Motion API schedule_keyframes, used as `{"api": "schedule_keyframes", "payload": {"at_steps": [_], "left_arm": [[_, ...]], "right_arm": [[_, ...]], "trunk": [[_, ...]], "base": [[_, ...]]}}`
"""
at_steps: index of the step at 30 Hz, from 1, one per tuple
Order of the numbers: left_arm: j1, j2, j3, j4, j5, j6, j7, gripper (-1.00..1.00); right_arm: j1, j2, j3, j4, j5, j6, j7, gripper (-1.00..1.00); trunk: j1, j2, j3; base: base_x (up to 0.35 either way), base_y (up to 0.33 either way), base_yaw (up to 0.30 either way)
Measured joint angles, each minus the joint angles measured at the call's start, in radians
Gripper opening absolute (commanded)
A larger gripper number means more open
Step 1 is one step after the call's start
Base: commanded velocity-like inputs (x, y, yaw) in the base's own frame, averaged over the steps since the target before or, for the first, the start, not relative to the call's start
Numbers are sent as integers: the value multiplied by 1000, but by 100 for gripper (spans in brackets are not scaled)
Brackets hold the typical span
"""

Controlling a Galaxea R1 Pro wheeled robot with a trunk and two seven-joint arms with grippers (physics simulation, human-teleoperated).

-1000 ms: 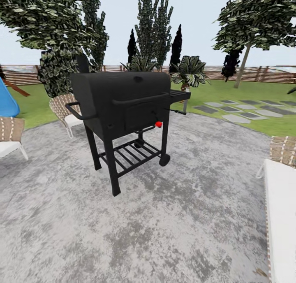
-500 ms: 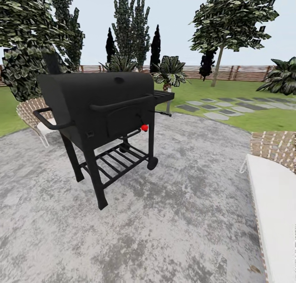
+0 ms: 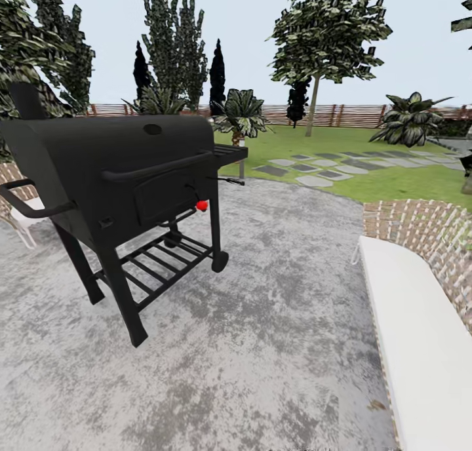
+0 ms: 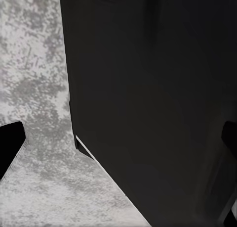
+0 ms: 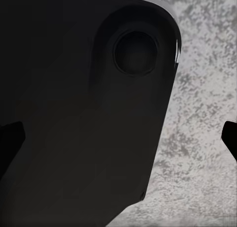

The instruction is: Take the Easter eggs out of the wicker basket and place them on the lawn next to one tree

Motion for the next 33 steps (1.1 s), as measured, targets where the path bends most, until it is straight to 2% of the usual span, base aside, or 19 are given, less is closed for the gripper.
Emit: {"api": "schedule_keyframes", "payload": {"at_steps": [18, 29, 33], "left_arm": [[0, 2, 0, 0, 0, 0, 0, 100], [0, 0, 0, 0, 0, 0, 0, 100], [0, 0, 0, 0, 0, 0, 0, 100]], "right_arm": [[0, 0, 0, 0, 0, 0, 0, 100], [0, 3, 0, 0, 1, 0, -1, 100], [0, 1, 0, 0, 0, 0, 0, 100]], "trunk": [[0, 0, 3], [-1, 0, 3], [-1, 0, 3]], "base": [[15, 9, -270], [256, 112, -31], [316, 9, -197]]}}
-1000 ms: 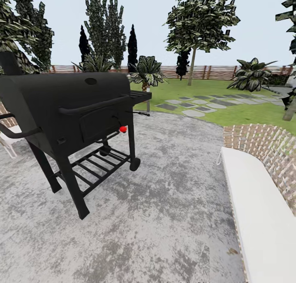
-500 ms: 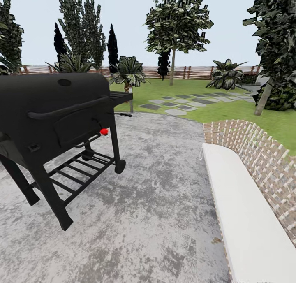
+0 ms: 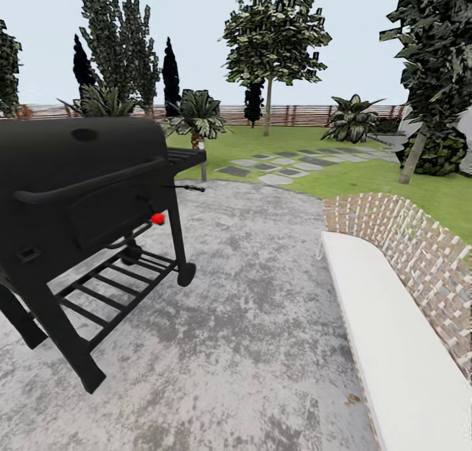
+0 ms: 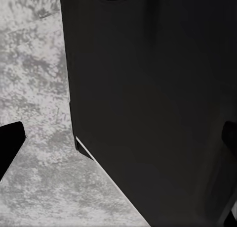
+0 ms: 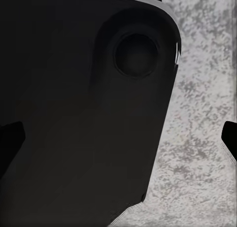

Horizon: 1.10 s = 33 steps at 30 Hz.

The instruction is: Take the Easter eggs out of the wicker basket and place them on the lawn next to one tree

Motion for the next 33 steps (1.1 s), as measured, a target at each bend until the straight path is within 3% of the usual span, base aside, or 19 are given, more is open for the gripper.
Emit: {"api": "schedule_keyframes", "payload": {"at_steps": [9, 33], "left_arm": [[0, 0, 0, 0, 0, 0, 0, 100], [0, 0, 0, 0, 0, 0, 0, 100]], "right_arm": [[0, 0, 1, 0, 0, 0, 0, 100], [-1, 1, 1, -3, 4, 0, -1, 100]], "trunk": [[0, 0, 0], [0, 0, 0]], "base": [[319, 1, -216], [320, 52, -3]]}}
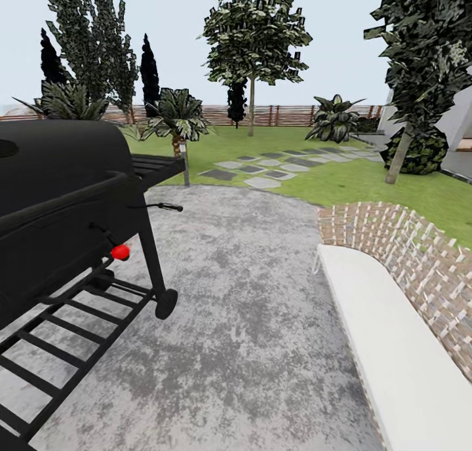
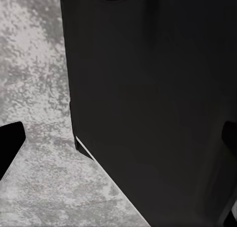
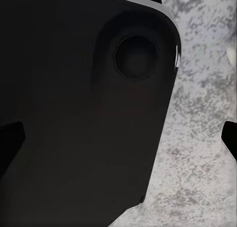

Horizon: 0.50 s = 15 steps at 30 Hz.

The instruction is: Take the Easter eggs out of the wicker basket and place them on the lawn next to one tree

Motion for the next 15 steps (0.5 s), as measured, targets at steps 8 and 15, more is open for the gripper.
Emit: {"api": "schedule_keyframes", "payload": {"at_steps": [8, 15], "left_arm": [[0, 0, 0, 0, 0, 0, 0, 100], [0, 0, 0, 0, 0, 0, 0, 100]], "right_arm": [[1, 0, 0, 0, -1, 0, 0, 100], [0, -2, 0, 0, -4, 0, 1, 100]], "trunk": [[0, 0, 0], [0, 0, 0]], "base": [[320, 85, 0], [320, 13, -134]]}}
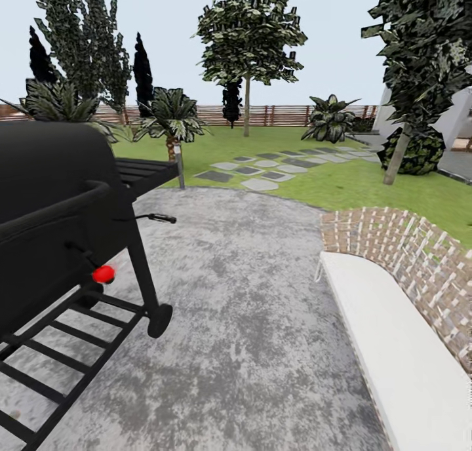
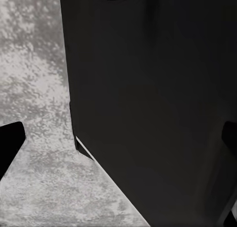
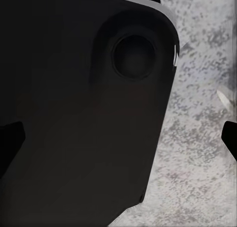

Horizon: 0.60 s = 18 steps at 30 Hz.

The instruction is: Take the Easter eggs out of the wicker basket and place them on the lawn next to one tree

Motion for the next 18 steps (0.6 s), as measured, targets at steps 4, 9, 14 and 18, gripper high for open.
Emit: {"api": "schedule_keyframes", "payload": {"at_steps": [4, 9, 14, 18], "left_arm": [[0, 0, 0, 0, 0, 0, 0, 100], [0, 0, 0, 0, 0, 0, 0, 100], [0, 0, 0, 0, 0, 0, 0, 100], [0, 0, 0, 0, 0, 0, 0, 100]], "right_arm": [[0, 1, 0, 0, 0, 0, 0, 100], [0, 2, 0, 0, 1, -1, 0, 100], [0, 2, 0, 3, 2, -39, 0, 100], [0, 2, 0, 7, 4, -101, 0, 100]], "trunk": [[0, 0, 0], [0, 0, 0], [0, 0, 2], [0, 0, 6]], "base": [[321, 0, -177], [320, 0, -19], [320, 0, -65], [320, 0, -86]]}}
